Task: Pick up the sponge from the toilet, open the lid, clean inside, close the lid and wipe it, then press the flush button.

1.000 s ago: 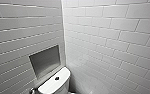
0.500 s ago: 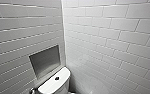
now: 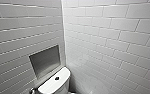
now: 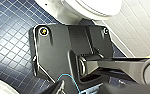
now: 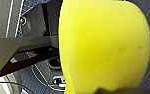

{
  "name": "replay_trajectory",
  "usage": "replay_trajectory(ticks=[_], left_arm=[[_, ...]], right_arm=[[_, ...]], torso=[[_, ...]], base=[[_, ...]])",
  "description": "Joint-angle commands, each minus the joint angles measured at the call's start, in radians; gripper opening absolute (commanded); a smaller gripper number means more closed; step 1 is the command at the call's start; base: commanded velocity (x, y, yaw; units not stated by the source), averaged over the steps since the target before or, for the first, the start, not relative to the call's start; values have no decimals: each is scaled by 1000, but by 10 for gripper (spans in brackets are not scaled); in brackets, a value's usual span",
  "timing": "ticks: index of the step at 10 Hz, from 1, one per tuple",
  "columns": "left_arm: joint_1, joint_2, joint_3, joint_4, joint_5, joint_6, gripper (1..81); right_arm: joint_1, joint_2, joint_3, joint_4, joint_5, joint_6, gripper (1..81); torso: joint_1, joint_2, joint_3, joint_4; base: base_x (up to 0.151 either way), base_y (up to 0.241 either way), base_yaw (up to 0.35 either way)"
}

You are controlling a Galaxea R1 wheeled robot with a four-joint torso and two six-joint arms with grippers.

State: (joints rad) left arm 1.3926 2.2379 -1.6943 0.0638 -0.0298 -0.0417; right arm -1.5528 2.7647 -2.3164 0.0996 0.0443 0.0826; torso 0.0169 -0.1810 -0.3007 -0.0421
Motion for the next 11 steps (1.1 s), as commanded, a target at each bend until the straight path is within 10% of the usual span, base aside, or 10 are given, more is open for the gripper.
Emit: replay_trajectory(ticks=[1, 11], left_arm=[[-106, -36, 39, 40, 33, 28, 811], [-551, -145, 435, -13, 280, 3, 811]], right_arm=[[32, -23, 32, 14, -64, 3, 10], [16, -90, 154, 11, -49, 3, 10]], torso=[[0, 0, 0, 0], [0, 0, 0, 0]], base=[[0, 0, 0], [0, 0, 0]])
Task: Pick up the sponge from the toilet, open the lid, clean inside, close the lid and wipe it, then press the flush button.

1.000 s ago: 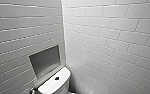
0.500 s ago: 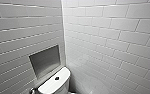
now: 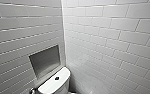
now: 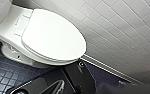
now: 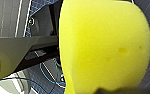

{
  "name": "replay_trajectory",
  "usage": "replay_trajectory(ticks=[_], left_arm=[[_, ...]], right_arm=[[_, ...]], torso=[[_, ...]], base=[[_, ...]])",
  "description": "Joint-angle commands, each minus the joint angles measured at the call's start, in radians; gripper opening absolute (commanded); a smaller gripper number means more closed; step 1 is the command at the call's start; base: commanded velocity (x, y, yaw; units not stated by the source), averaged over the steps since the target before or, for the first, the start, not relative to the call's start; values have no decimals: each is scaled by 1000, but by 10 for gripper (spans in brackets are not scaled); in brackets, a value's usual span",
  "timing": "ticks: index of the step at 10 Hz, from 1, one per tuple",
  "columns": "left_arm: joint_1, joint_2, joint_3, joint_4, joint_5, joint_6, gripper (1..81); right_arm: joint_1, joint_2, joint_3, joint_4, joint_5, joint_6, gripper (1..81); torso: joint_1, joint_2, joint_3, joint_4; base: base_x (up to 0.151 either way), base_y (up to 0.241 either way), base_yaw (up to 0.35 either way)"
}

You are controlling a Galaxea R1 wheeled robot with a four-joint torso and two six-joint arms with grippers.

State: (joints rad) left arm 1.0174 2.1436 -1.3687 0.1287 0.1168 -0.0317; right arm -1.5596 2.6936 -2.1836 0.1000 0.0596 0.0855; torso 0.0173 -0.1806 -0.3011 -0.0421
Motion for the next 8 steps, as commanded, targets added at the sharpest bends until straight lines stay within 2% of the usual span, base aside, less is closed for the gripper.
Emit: replay_trajectory(ticks=[1, 5, 8], left_arm=[[-222, -48, 117, -102, 158, -8, 811], [-384, -56, 106, -217, 244, -8, 811], [-513, -62, 56, -313, 271, -8, 811]], right_arm=[[20, -19, 16, 9, -64, 0, 10], [15, -13, 12, 9, -63, -1, 10], [14, -10, 9, 9, -63, -3, 10]], torso=[[0, 0, 0, 0], [0, 0, 0, 0], [0, 0, 0, 0]], base=[[0, 0, 0], [0, 0, 0], [0, 0, 0]])
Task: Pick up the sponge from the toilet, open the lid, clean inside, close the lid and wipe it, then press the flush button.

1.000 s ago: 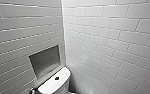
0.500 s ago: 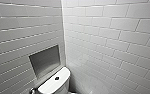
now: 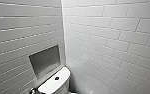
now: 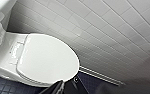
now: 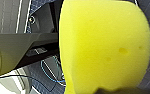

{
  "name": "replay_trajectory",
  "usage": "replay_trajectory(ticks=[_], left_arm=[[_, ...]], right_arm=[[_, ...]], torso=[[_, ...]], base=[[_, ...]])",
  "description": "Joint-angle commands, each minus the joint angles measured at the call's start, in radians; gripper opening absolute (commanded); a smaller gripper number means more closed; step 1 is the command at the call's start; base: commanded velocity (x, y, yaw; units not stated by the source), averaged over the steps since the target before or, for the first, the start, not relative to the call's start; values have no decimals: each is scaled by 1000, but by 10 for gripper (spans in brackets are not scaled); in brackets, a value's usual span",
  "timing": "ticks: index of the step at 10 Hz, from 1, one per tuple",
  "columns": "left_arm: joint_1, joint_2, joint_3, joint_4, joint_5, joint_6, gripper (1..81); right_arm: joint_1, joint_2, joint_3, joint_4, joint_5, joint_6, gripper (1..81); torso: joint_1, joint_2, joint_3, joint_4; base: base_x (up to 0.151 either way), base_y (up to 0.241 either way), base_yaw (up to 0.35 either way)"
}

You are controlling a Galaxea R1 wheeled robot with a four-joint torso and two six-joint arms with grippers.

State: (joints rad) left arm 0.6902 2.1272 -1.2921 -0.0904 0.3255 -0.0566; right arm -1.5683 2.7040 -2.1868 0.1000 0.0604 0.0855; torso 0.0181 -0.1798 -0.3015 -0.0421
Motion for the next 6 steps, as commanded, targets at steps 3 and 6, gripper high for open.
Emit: replay_trajectory(ticks=[3, 6], left_arm=[[-301, -18, -78, -126, 121, 12, 10], [-362, 47, -212, -137, 148, -19, 10]], right_arm=[[21, -14, 9, 10, -56, -1, 10], [17, -1, 9, 6, -56, -3, 10]], torso=[[0, 0, 0, 0], [1, 0, -1, 0]], base=[[0, 0, 0], [0, 0, 0]])
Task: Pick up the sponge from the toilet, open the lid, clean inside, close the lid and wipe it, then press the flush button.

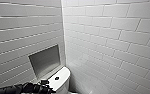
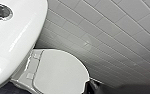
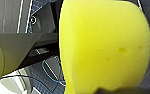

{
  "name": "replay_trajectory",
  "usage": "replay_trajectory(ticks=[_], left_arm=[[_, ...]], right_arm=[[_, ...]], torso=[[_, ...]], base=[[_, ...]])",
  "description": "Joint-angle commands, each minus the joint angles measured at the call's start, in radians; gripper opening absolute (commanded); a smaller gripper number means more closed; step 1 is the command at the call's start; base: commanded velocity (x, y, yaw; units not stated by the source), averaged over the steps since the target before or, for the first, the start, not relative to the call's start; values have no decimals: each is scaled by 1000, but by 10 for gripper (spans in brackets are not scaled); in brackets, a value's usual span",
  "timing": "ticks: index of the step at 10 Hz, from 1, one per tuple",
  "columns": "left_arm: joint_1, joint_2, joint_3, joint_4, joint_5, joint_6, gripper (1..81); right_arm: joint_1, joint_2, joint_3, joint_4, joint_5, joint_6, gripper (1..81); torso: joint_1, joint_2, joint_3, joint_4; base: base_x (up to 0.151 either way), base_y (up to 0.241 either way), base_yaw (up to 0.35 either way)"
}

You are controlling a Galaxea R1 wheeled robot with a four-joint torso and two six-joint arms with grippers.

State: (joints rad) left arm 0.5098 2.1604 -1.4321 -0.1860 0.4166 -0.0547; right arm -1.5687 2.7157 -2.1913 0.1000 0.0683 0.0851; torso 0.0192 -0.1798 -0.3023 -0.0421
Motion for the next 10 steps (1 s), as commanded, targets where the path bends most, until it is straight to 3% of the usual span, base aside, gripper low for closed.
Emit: replay_trajectory(ticks=[1, 4, 5, 6, 10], left_arm=[[-196, 30, -106, -43, 64, -27, 10], [-239, 102, -235, -38, 77, -31, 10], [-262, 134, -290, -40, 92, -31, 10], [-288, 176, -349, -38, 135, -31, 10], [-372, 323, -551, -41, 176, -31, 10]], right_arm=[[14, -6, 13, 3, -64, -4, 10], [-8, -9, 15, 1, -61, -5, 10], [-26, -11, 15, 1, -27, -5, 10], [-50, -17, 21, 0, 5, -7, 10], [-106, -15, 24, -5, 45, -8, 10]], torso=[[0, 0, -21, 0], [0, 0, -72, 0], [0, 0, -92, 0], [0, 1, -62, 0], [1, 2, -74, 0]], base=[[0, 0, 0], [0, 0, 0], [0, 0, 0], [0, 0, 0], [0, 0, 0]])
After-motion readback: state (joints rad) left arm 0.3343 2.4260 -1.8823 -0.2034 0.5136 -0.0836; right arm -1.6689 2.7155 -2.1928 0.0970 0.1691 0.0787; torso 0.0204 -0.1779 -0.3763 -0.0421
